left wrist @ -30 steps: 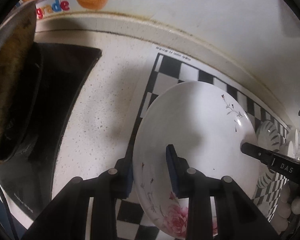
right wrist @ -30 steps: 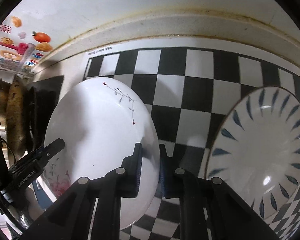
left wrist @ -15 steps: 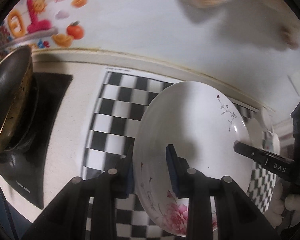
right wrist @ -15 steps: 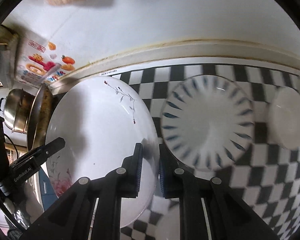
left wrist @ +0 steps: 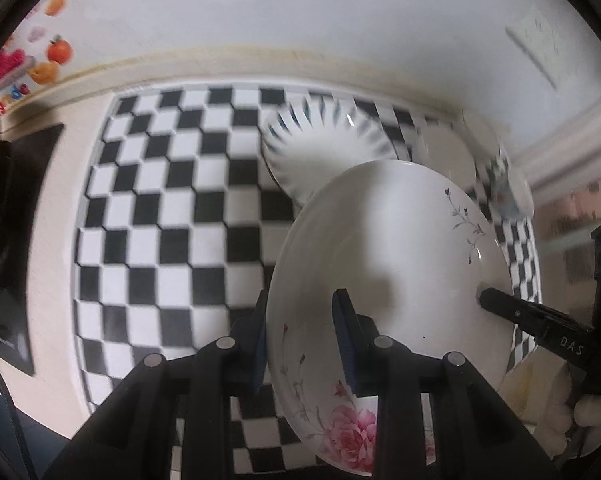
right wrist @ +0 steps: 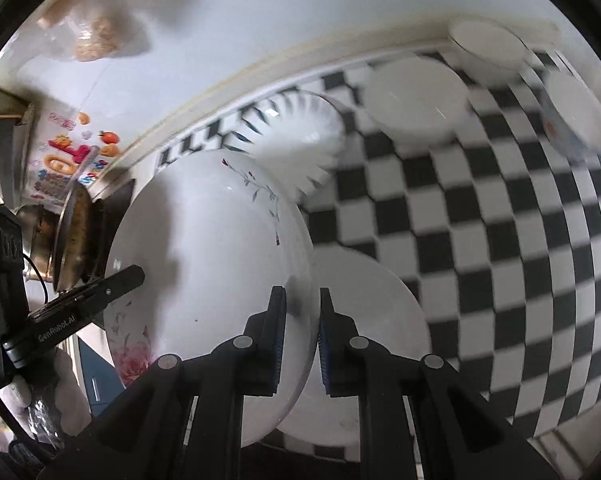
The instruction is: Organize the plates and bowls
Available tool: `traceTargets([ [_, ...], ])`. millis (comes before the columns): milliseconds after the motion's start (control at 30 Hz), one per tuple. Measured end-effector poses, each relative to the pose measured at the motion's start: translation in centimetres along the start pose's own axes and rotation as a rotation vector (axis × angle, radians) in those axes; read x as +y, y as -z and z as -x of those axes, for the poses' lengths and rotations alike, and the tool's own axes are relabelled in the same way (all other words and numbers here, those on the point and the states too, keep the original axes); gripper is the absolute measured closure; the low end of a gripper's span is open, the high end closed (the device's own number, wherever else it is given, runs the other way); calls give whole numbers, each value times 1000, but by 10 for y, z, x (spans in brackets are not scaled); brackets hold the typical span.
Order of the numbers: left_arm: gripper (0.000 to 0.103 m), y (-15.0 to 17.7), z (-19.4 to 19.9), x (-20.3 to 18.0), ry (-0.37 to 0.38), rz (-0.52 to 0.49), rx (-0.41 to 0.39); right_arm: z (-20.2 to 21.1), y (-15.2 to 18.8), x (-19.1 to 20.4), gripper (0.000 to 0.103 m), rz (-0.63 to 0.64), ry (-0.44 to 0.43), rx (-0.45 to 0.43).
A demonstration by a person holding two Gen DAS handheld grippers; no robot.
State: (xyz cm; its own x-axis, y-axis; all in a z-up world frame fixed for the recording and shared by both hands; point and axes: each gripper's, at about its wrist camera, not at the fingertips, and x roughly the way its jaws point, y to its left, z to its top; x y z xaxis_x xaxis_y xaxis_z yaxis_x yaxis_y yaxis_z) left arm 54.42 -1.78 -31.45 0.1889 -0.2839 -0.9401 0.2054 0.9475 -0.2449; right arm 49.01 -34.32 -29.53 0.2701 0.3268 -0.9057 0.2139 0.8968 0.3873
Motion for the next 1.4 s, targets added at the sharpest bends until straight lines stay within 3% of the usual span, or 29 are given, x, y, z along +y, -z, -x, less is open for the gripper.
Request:
traceTargets([
  [267,76,34,-62,-35,-51,-70,152,-40,44,-62,86,-65,61,89],
  [433,75,43,-79,-39,-62,-84,204,-44,54,-72,86,-59,92,95],
  [733,76,45,-86,-49,-140,-129,222,-46,52,-69,88,-39,100,96],
  [1200,76,52,-95,-63,-181,-130,221,-53,47,-60,90,18,147,155],
  [1400,76,62,-98,-65,-175,-95,238,-58,44,-57,89,-20,171,210],
])
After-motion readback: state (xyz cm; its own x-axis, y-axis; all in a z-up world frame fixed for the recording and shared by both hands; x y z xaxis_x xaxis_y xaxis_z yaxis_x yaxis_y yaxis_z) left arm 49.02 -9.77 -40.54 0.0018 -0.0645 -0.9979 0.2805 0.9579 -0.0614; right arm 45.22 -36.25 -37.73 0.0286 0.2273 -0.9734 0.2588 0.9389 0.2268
